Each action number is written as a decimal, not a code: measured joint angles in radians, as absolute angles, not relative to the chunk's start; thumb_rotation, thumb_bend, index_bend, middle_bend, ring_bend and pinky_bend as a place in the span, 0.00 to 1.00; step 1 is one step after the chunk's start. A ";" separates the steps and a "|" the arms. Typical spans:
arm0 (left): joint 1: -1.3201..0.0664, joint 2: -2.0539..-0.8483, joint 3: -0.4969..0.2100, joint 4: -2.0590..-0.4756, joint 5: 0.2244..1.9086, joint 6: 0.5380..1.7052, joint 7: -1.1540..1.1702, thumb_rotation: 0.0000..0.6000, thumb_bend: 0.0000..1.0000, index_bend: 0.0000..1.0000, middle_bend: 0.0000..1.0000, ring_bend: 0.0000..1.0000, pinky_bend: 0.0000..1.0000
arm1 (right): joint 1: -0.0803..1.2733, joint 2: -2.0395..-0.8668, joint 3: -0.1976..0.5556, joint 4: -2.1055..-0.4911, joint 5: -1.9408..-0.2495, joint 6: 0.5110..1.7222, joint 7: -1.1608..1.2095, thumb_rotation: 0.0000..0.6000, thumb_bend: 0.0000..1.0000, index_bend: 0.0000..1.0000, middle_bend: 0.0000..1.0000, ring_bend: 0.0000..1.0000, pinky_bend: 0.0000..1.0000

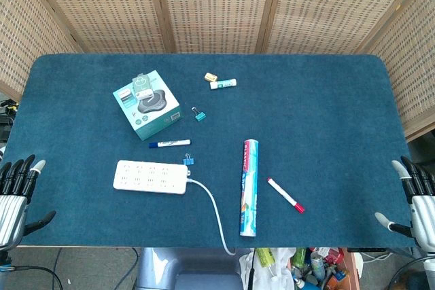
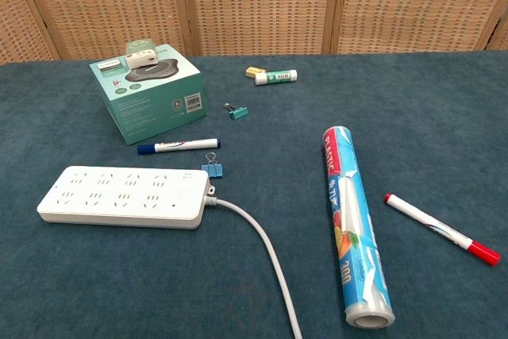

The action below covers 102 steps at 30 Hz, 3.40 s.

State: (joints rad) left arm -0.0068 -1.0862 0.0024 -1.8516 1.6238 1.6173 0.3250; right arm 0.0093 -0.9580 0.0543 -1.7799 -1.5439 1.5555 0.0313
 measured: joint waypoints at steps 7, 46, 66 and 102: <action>-0.005 -1.085 0.002 -1.854 1.621 1.613 0.328 1.00 0.00 0.00 0.00 0.00 0.00 | 0.009 -0.956 0.054 -1.780 -1.543 1.554 0.036 1.00 0.00 0.00 0.00 0.00 0.00; -0.358 -1.521 -0.102 -1.774 1.250 1.081 0.498 1.00 1.00 0.27 1.00 1.00 1.00 | 0.027 -0.931 0.056 -1.774 -1.513 1.501 0.119 1.00 0.00 0.00 0.00 0.00 0.00; -0.464 -1.651 -0.119 -1.699 1.084 1.048 0.582 1.00 1.00 0.27 1.00 1.00 1.00 | 0.032 -0.924 0.057 -1.769 -1.505 1.488 0.142 1.00 0.00 0.00 0.00 0.00 0.00; -0.395 -1.492 -0.074 -1.710 1.419 1.427 0.438 0.08 0.00 0.34 1.00 1.00 1.00 | 0.030 -0.925 0.052 -1.772 -1.519 1.497 0.133 1.00 0.00 0.00 0.00 0.00 0.00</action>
